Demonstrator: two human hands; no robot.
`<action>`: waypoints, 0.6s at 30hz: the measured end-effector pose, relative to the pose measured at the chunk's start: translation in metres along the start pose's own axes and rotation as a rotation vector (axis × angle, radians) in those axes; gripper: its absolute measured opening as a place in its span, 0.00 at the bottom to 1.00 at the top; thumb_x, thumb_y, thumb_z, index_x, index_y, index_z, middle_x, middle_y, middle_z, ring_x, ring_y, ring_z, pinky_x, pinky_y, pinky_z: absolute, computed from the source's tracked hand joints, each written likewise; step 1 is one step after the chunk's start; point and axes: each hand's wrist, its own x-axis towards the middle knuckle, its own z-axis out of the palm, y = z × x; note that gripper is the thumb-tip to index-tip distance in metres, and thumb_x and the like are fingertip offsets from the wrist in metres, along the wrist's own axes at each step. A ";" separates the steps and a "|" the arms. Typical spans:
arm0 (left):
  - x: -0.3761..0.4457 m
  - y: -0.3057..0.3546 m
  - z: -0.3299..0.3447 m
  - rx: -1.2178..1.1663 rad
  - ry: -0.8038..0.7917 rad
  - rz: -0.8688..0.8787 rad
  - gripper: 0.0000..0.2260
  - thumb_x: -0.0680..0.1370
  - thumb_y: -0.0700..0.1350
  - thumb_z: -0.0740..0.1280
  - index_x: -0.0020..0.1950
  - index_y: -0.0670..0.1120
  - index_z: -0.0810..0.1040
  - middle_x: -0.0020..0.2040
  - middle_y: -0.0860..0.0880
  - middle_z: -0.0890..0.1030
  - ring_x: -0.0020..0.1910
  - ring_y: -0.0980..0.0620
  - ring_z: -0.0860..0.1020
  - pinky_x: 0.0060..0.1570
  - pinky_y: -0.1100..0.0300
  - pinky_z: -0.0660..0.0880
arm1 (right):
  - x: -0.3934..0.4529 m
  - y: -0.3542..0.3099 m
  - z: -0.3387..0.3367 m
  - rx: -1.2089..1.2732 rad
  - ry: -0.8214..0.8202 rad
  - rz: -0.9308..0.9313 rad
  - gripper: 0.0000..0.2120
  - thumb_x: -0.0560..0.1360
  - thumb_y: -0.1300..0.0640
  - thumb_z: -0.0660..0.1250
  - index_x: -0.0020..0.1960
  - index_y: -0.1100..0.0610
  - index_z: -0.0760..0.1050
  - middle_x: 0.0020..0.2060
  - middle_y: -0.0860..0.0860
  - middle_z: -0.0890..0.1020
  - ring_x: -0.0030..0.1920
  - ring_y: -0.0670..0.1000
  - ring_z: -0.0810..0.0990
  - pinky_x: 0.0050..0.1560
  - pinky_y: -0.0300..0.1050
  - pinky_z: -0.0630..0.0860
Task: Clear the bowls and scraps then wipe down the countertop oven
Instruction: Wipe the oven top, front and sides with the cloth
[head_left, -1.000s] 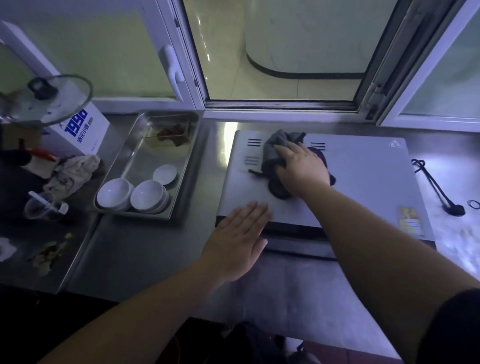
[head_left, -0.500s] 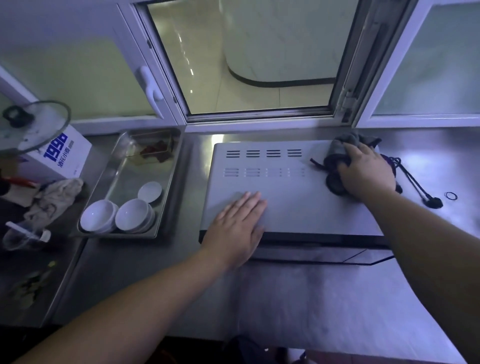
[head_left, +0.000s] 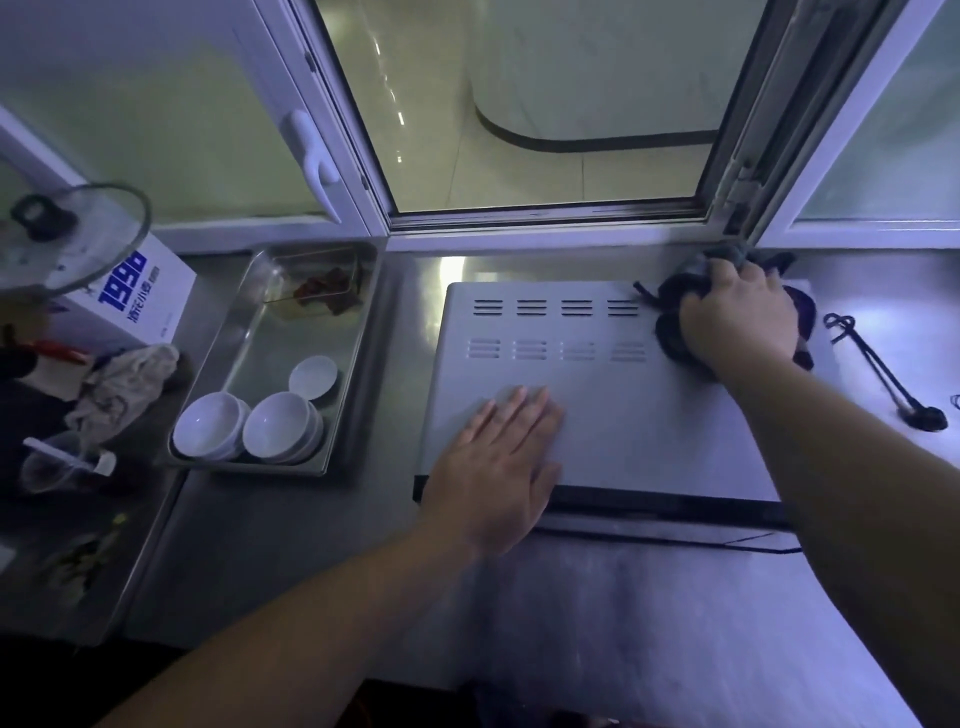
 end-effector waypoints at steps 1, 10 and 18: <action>0.001 0.000 0.001 0.001 0.009 0.005 0.27 0.85 0.59 0.43 0.83 0.50 0.53 0.83 0.52 0.53 0.82 0.53 0.48 0.80 0.49 0.50 | -0.004 -0.016 0.006 -0.002 -0.012 -0.047 0.26 0.80 0.46 0.53 0.76 0.55 0.66 0.75 0.61 0.69 0.78 0.65 0.61 0.76 0.62 0.61; 0.000 0.002 -0.001 0.001 0.103 0.028 0.25 0.84 0.53 0.54 0.80 0.45 0.63 0.80 0.46 0.65 0.81 0.48 0.59 0.79 0.48 0.57 | -0.042 -0.164 0.055 0.004 -0.182 -0.461 0.28 0.80 0.47 0.53 0.80 0.49 0.61 0.80 0.53 0.64 0.81 0.60 0.56 0.79 0.57 0.55; 0.000 -0.001 -0.003 0.006 0.109 0.034 0.26 0.84 0.54 0.56 0.80 0.44 0.64 0.79 0.46 0.66 0.80 0.48 0.60 0.79 0.50 0.56 | -0.052 -0.179 0.058 -0.030 -0.272 -0.826 0.27 0.80 0.43 0.60 0.78 0.43 0.65 0.79 0.46 0.65 0.81 0.55 0.59 0.77 0.53 0.59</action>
